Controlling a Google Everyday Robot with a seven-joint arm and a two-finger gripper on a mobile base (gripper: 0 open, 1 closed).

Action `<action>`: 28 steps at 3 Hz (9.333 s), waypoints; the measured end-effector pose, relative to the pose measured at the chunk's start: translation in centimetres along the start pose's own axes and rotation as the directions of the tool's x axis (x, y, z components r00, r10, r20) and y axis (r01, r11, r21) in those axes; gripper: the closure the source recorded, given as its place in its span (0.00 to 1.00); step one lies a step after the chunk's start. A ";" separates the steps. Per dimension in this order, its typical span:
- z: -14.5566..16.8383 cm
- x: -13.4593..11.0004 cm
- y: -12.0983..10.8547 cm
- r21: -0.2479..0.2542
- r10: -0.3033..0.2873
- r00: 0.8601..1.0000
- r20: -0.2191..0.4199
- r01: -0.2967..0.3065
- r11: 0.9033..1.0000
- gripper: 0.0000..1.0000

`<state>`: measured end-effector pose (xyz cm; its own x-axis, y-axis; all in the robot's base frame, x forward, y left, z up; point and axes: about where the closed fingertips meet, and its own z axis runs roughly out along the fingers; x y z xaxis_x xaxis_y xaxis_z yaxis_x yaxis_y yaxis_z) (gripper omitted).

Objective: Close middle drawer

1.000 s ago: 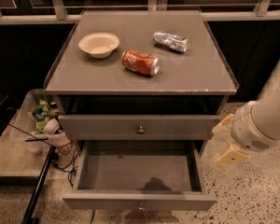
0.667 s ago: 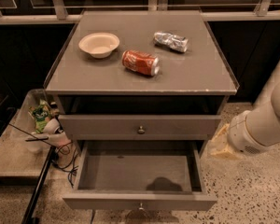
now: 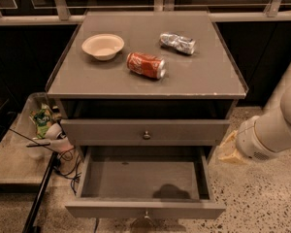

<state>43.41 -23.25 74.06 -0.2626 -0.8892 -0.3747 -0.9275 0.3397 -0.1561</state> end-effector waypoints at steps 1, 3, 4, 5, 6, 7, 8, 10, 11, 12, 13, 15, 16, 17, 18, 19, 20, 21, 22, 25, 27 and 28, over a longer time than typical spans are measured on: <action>1.0 0.0 0.3 -0.006 -0.003 1.000 -0.012 0.003 1.000 1.00; 7.6 1.6 2.8 -0.040 0.018 1.000 0.000 -0.018 0.999 1.00; 11.0 2.3 4.8 -0.034 0.019 0.997 0.075 -0.016 0.999 1.00; 14.9 3.7 6.6 -0.037 0.063 0.986 0.157 -0.058 0.998 1.00; 14.9 3.7 6.6 -0.037 0.063 0.986 0.157 -0.058 0.998 1.00; 16.6 4.2 8.1 -0.054 0.064 0.990 0.129 -0.058 0.997 1.00; 20.1 5.9 10.3 -0.100 0.103 0.990 0.094 -0.094 0.991 1.00; 27.2 5.7 13.9 -0.115 0.111 0.987 0.119 -0.097 0.989 1.00; 29.7 4.5 15.1 -0.114 0.090 0.986 0.142 -0.074 0.991 1.00; 31.9 4.2 15.4 -0.109 0.081 0.987 0.142 -0.066 0.992 1.00; 32.2 3.8 15.1 -0.106 0.070 0.987 0.143 -0.055 0.993 0.82; 32.2 3.8 15.2 -0.106 0.070 0.987 0.143 -0.055 0.993 0.36; 32.2 3.8 15.2 -0.106 0.070 0.987 0.143 -0.055 0.993 0.12; 32.6 3.5 14.1 -0.098 0.054 0.987 0.153 -0.039 0.994 0.00; 32.6 3.5 14.3 -0.098 0.054 0.987 0.153 -0.039 0.994 0.19; 32.8 3.4 12.4 -0.096 0.049 0.982 0.184 -0.031 0.995 0.42; 34.1 4.0 11.6 -0.153 0.091 0.952 0.292 -0.048 0.987 0.64; 36.0 4.9 10.6 -0.226 0.134 0.905 0.405 -0.043 0.973 0.88; 36.5 4.1 6.4 -0.262 0.128 0.878 0.461 -0.003 0.965 1.00; 35.8 1.5 2.4 -0.234 0.082 0.878 0.472 0.035 0.972 0.57; 35.8 1.5 2.4 -0.234 0.082 0.878 0.472 0.035 0.972 0.13; 35.8 1.5 2.4 -0.234 0.082 0.878 0.472 0.035 0.972 0.00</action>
Offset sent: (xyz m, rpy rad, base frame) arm -0.0030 0.0163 -0.0784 -0.0253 0.0815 -0.0096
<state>50.29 -12.75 40.37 -0.1812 -0.6079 -0.7731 -0.9725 0.2276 0.0490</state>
